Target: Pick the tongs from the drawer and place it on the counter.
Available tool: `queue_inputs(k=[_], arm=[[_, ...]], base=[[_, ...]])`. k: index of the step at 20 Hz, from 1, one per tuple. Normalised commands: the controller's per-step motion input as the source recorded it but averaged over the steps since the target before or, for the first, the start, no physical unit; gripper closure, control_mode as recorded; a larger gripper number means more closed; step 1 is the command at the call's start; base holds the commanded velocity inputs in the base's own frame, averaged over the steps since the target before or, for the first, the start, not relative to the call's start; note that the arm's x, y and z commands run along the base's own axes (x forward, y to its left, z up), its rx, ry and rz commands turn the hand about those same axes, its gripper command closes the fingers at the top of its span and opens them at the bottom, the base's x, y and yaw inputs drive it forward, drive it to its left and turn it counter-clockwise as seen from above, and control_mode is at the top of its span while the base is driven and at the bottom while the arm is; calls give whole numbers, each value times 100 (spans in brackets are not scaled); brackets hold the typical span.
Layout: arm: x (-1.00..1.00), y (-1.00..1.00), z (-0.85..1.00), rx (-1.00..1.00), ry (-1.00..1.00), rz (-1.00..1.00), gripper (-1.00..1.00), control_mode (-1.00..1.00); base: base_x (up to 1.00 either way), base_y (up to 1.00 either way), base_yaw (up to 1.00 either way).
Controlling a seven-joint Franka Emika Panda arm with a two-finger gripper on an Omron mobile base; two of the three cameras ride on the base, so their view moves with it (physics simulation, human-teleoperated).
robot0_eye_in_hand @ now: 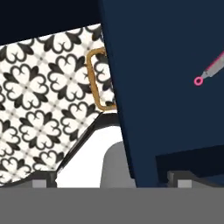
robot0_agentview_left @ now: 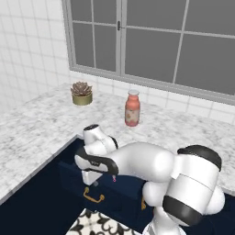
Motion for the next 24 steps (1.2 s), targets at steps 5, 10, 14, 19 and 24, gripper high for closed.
queue_inputs(k=[5,10,14,19,24], arm=[[36,-3,-44,-4,2,5,-100,-100],[25,0,-57,-3,-10,4,-100,-100],[26,0,-65,0,-16,4,-100,-100],[-7,33,-61,0,-5,7,-100,-100],[-100,100,-42,0,14,22,-100,-100]], base=[[0,0,0],[0,0,0],[0,0,0],[0,0,0],[0,0,0]])
